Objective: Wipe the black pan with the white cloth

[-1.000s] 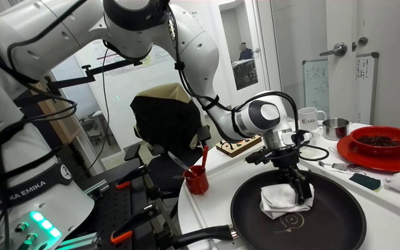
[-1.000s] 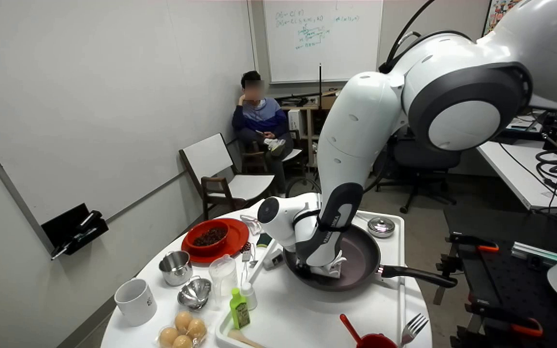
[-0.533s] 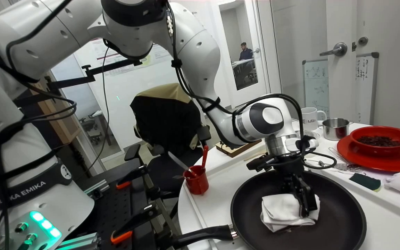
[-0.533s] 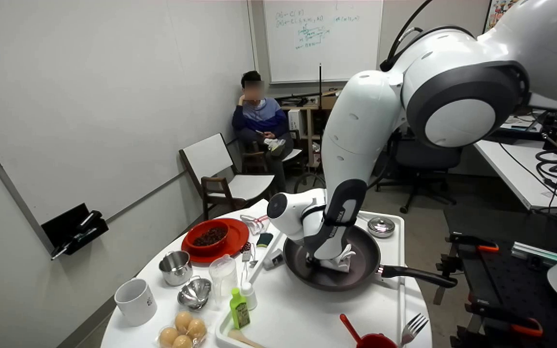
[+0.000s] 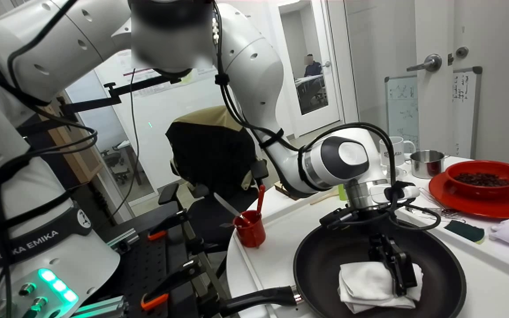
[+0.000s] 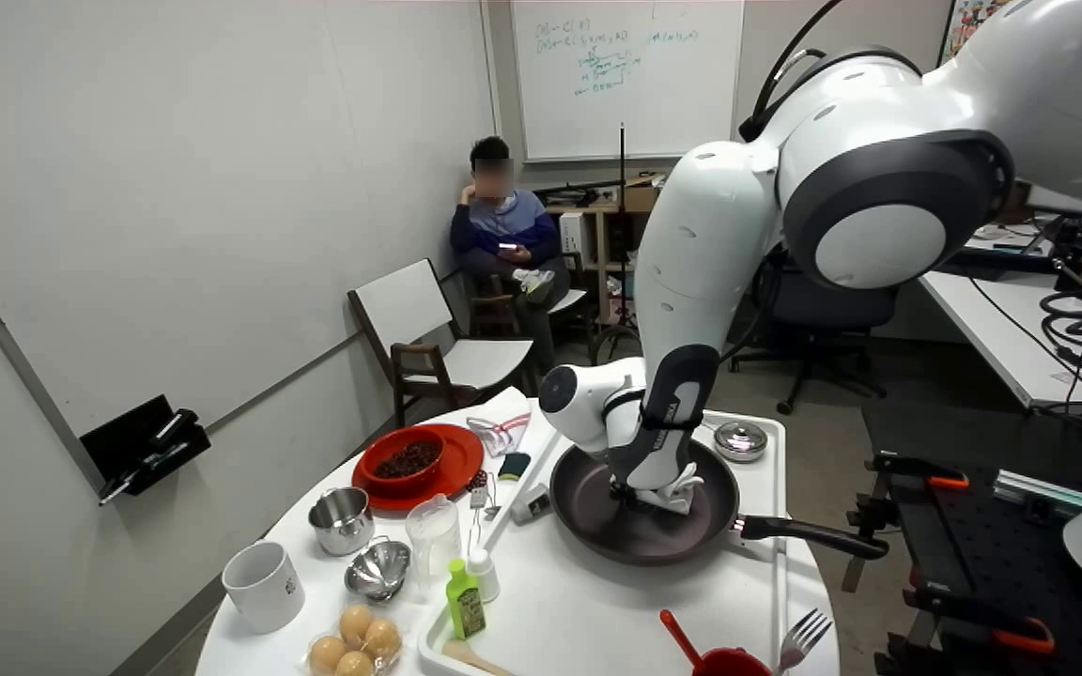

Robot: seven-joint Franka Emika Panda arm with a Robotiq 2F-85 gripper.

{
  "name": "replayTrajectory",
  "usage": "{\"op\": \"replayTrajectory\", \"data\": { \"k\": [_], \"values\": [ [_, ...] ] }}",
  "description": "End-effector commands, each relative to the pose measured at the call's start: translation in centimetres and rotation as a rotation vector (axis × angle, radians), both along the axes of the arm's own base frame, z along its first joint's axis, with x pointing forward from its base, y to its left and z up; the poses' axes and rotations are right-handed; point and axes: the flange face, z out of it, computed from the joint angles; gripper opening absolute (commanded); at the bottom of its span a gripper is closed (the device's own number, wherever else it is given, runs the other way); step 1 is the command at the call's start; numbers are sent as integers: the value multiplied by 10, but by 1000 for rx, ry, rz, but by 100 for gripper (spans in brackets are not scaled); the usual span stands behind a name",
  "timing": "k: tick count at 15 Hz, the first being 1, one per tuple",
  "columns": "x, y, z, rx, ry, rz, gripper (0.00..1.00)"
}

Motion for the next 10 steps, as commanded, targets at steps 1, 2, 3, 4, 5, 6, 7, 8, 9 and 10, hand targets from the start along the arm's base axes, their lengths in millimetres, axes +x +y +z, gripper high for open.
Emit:
{"op": "replayTrajectory", "data": {
  "k": [1,2,3,4,5,6,7,8,9,10],
  "values": [
    [1,-1,0,-1,0,-1,4],
    [1,-1,0,-1,0,-1,4],
    [1,-1,0,-1,0,-1,4],
    [1,-1,0,-1,0,0,4],
    [1,-1,0,-1,0,0,4],
    [2,-3,-1,6,1,0,4],
    [2,-7,-3,21,4,3,4],
    [1,-12,-5,35,8,3,4],
    [1,-17,-8,48,14,3,4],
    [0,-21,-9,67,21,13,4]
  ]
}}
